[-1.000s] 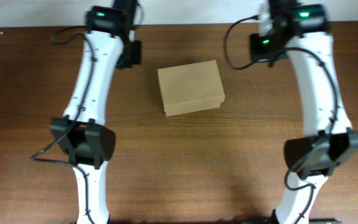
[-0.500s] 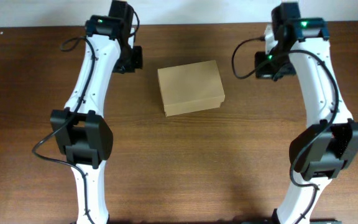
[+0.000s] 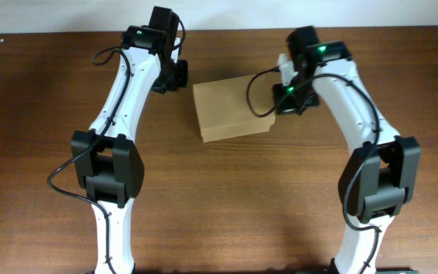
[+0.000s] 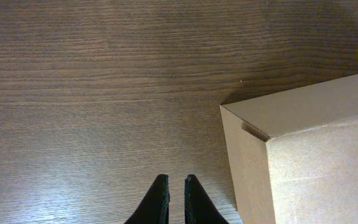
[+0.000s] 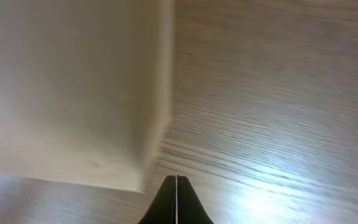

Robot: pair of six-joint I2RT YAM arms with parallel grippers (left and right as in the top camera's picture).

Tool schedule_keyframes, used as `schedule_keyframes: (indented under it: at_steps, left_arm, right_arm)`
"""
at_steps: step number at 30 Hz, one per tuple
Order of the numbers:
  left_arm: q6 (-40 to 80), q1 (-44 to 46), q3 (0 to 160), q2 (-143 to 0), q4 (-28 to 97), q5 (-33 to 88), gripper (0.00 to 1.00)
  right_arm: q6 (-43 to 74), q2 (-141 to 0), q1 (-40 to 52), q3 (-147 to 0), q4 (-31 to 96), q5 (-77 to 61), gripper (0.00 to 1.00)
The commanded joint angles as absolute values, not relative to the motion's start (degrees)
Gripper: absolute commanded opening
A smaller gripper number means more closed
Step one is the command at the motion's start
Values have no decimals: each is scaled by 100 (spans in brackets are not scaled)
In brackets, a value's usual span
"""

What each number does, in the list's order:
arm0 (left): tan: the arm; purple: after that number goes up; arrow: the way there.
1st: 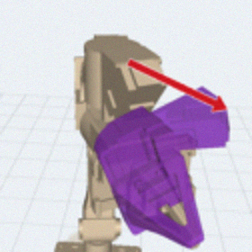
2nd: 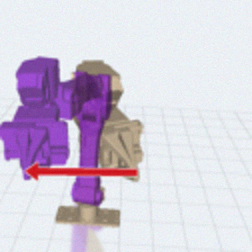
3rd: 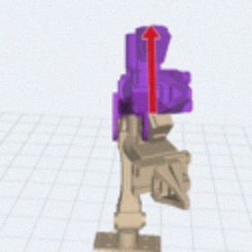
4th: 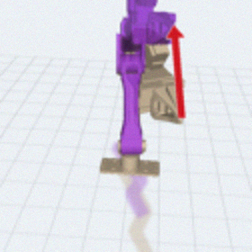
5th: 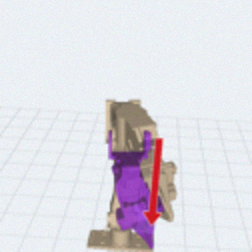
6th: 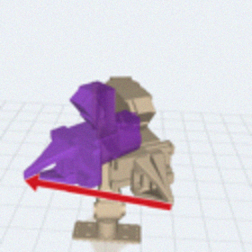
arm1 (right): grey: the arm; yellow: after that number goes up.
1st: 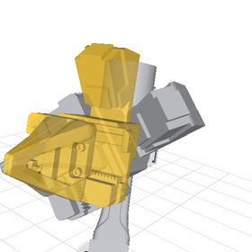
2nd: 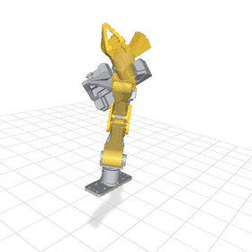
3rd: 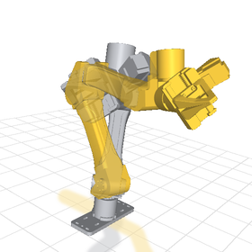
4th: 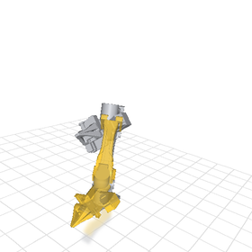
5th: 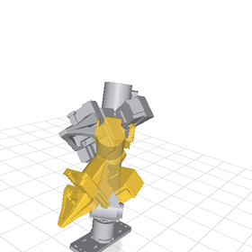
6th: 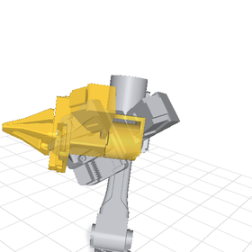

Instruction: Pack container

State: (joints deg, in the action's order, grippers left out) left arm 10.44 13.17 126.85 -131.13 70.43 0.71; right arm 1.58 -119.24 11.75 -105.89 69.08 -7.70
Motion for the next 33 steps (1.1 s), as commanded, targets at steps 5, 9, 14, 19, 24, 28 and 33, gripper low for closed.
schedule_keyframes:
  at_steps: [5,9,14,19,24,28,33]
  left_arm:
    - [967,1291,12650,-13039,7116,106,10]
    - [950,1293,12650,-13039,7116,23,10]
    - [930,1293,12650,-13039,7116,21,10]
    - [930,1284,12650,-13039,7118,-49,11]
    - [930,1179,12652,-13039,7124,-211,10]
    - [934,1009,12652,-13039,7133,-209,11]
    - [976,652,12737,-13034,7126,-165,11]
  right_arm:
    - [143,-11952,1321,-10097,6733,-1105,4]
    - [60,-11933,1321,-10095,6674,-1214,4]
    - [-373,-11933,1330,-10095,6632,-1575,4]
    - [-377,-11931,1293,-10108,6576,-1192,4]
    - [91,-11931,904,-10307,6508,93,4]
    - [95,-11928,379,-10619,6547,-180,4]
    - [283,-11928,-368,-11093,6595,-513,4]
